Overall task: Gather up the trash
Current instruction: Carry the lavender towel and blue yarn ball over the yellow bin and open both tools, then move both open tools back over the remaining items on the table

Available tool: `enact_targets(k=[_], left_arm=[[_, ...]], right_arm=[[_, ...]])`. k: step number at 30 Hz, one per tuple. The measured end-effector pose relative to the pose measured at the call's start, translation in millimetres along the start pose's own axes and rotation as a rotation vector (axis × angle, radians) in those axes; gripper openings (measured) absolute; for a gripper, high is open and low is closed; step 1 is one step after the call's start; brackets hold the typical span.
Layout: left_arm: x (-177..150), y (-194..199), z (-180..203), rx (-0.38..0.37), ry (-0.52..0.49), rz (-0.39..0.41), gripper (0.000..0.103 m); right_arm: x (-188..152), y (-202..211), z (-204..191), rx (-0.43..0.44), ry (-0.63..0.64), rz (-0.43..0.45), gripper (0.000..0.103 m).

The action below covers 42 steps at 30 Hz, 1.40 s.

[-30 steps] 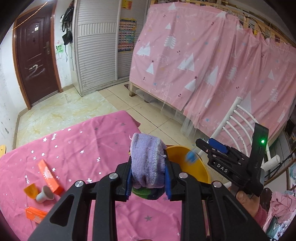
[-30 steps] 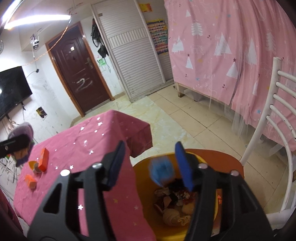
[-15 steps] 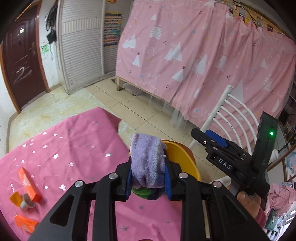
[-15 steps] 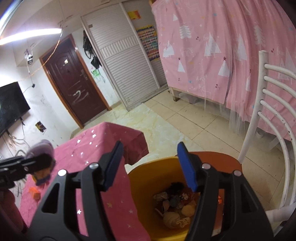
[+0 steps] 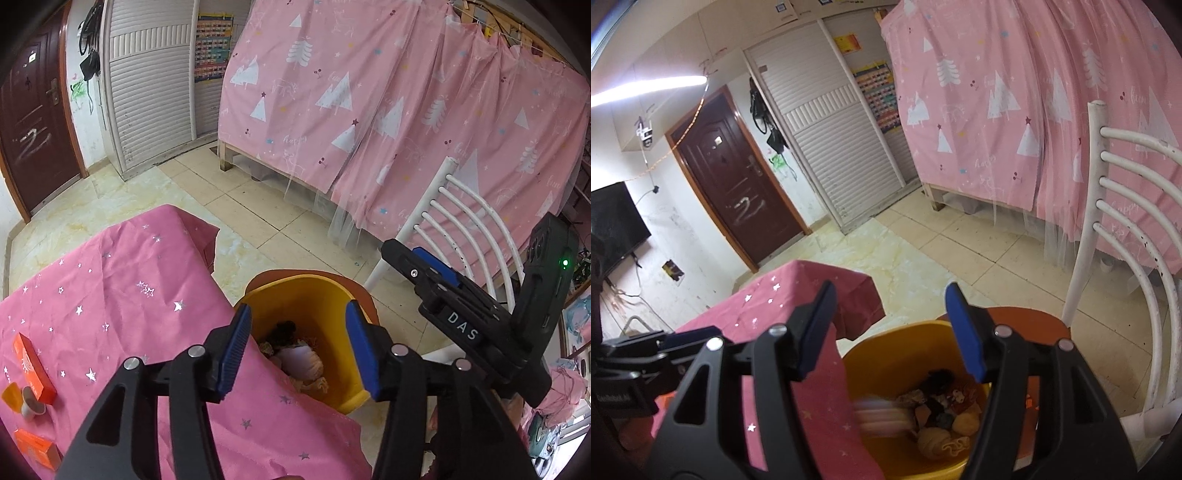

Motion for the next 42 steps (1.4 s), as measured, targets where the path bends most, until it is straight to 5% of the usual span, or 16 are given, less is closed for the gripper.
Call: enact_targets(k=[17,42], left_arm=[[-7.7,35.6,-22.6,-0.001,0.058,0.045,0.046],[-35.7,114.5,-107.9,0.091,0.171,0.148,0.047]], right_arm=[[-8.3,3.4,-28.4,0.025,0.065,-0.001,0.066],[-27.0,2.7,-134.0,0.153,0.237,-0.04,0.066]])
Point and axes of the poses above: each gripper's, at about its wrist camera, not at the fingertips, and y roughly against the way its jaws point, z to its right, x to its top, the point moved 6 cm from there along -y, roughly the way its jaws point, and after that the axes turned 11 degrees about -x, right-handed, at the moved point
